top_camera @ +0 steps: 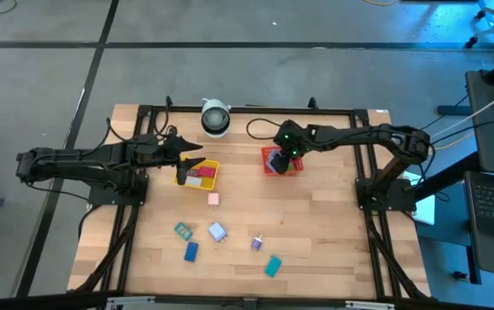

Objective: Pick & Place Office items
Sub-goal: Put the bottom light blue charger adapter into the orange bin, then put the top light blue digital timer into the yellow bin

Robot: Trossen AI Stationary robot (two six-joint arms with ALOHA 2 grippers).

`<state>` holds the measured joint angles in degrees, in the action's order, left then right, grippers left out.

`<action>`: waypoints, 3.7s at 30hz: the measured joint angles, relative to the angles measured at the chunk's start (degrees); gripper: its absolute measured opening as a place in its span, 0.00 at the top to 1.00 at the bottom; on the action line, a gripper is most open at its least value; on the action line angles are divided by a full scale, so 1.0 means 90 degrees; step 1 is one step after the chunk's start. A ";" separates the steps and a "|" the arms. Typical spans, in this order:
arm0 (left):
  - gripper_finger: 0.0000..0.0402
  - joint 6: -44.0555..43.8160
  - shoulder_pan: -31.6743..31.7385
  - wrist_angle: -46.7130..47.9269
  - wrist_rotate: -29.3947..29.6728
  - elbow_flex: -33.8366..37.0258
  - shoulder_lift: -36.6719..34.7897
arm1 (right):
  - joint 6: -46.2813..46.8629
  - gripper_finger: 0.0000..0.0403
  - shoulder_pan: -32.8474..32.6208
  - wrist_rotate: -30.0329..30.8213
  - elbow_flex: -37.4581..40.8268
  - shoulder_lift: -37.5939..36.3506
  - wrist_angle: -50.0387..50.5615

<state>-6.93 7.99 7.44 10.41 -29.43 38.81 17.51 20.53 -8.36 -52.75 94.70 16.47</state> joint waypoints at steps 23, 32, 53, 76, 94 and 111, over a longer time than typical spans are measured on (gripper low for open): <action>0.50 0.0025 -0.0002 0.0077 -0.1889 0.0002 -0.0031 | -0.0718 0.37 0.0077 0.0760 -0.1392 -0.0111 0.1582; 0.50 -0.0142 -0.0379 0.0706 -0.3230 -0.0355 -0.0564 | -0.0834 0.37 0.0066 0.0814 -0.1367 -0.0882 0.1654; 0.50 -0.1485 -0.3752 0.3568 -0.1131 -0.1188 0.1037 | -0.0526 0.37 -0.0319 0.1222 -0.1362 -0.0974 0.1640; 0.39 -0.0530 -0.4547 0.3626 -0.0933 -0.1188 0.3720 | -0.0154 0.37 -0.1306 0.2169 -0.1360 -0.0971 0.1661; 0.40 0.0862 -0.4777 0.3258 -0.0762 -0.1188 0.5123 | -0.0013 0.37 -0.1508 0.2169 -0.1358 -0.0947 0.1676; 0.53 0.0858 -0.4777 0.2800 -0.0602 -0.1188 0.5146 | -0.0016 0.37 -0.1508 0.2169 -0.1358 -0.0947 0.1671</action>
<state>0.80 -35.00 32.64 4.99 -40.12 85.12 17.37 6.96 11.16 -64.97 86.17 31.51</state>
